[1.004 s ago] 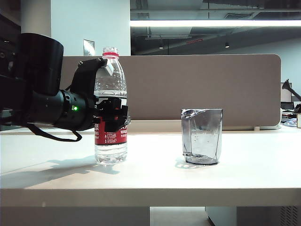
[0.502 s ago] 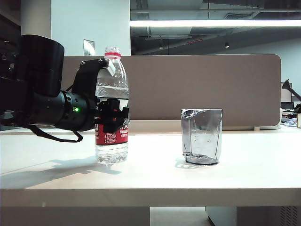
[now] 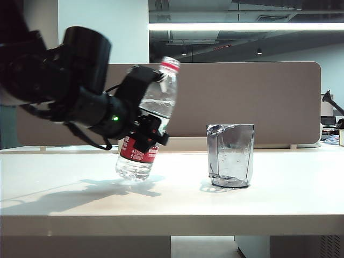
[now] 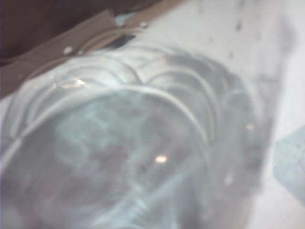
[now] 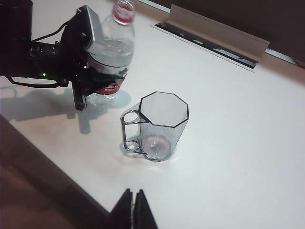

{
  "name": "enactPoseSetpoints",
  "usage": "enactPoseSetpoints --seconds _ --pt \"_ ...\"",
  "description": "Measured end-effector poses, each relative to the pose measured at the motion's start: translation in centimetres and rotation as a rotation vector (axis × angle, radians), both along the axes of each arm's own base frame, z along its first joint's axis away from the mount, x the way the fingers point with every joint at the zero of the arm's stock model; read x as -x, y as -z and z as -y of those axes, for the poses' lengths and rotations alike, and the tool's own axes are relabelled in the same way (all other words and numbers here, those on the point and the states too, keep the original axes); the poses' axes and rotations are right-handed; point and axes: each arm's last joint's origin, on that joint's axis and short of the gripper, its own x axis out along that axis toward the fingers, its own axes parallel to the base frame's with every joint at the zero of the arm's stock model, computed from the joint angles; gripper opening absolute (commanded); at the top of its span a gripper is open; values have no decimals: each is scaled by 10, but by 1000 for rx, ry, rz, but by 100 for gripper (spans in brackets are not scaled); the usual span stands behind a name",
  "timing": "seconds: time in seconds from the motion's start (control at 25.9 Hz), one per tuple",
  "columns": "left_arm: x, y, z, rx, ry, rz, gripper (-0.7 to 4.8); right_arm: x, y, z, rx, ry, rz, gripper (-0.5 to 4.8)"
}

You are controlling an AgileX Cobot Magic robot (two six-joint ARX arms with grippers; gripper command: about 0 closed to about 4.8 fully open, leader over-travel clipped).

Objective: Pick up the mineral water bottle on the table and pour water into the mug until it's full.

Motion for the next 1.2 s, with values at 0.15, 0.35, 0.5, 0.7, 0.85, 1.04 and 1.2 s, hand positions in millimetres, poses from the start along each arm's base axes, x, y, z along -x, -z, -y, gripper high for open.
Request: enactPoseSetpoints --seconds 0.15,0.35,0.5,0.7,0.85,1.04,1.2 --pt "-6 -8 12 -172 -32 23 174 0 0 0 0 0 0 27" --pt "-15 -14 13 -394 -74 53 174 1 0 0 -2 0 6 27" --pt "-17 -22 19 -484 -34 137 174 4 -1 2 -10 1 24 26" --pt "-17 -23 21 -628 9 210 174 11 -3 5 -25 1 58 27" --pt "-17 -25 22 -694 30 256 174 15 -4 7 -35 1 82 26" --pt "-18 -27 22 -801 59 320 174 16 -5 7 -38 1 88 26" --pt "-18 -30 23 -879 73 391 174 16 -5 7 -38 1 88 27"
